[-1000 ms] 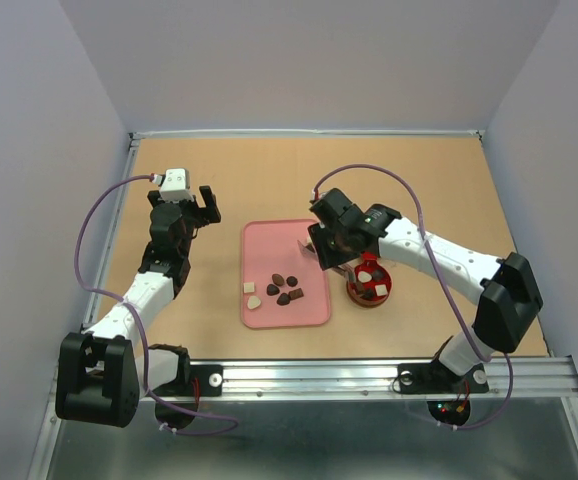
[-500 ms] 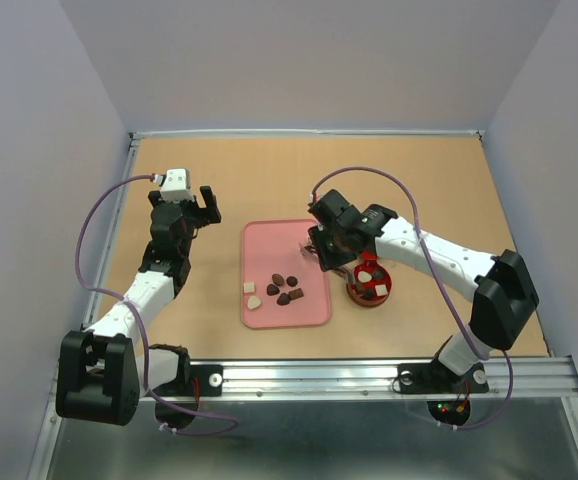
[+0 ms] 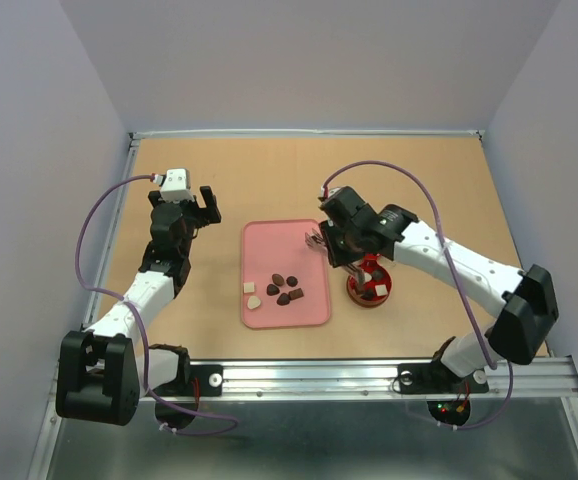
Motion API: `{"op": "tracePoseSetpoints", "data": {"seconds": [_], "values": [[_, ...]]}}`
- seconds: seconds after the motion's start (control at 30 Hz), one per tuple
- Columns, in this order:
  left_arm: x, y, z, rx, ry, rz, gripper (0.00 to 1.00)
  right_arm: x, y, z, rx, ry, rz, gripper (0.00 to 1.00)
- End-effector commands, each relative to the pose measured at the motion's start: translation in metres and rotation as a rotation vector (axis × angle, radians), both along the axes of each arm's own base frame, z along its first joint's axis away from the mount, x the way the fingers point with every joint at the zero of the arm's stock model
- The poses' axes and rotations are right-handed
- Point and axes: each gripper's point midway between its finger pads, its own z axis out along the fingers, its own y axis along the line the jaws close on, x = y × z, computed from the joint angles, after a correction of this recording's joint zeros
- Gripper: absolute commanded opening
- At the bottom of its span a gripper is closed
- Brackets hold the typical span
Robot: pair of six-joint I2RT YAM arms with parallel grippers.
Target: Pack the chocolate
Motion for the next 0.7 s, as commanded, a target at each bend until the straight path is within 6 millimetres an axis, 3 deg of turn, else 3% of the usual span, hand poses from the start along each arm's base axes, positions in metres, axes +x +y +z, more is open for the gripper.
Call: {"op": "tracePoseSetpoints", "data": {"seconds": [0.0,0.2,0.37,0.67], "values": [[0.004,0.001,0.027,-0.012,-0.075,0.004,0.96,0.003,-0.015,0.049,0.047,-0.104,-0.067,0.29],[0.003,0.002,0.028,-0.012,-0.076,0.004,0.96,-0.031,-0.057,0.047,0.009,-0.056,-0.187,0.29],[0.004,0.0,0.028,-0.016,-0.076,-0.002,0.96,-0.064,-0.093,0.028,-0.032,0.008,-0.278,0.29],[0.003,0.0,0.03,-0.017,-0.082,-0.005,0.96,-0.09,-0.116,0.025,-0.033,0.05,-0.358,0.29]]}}
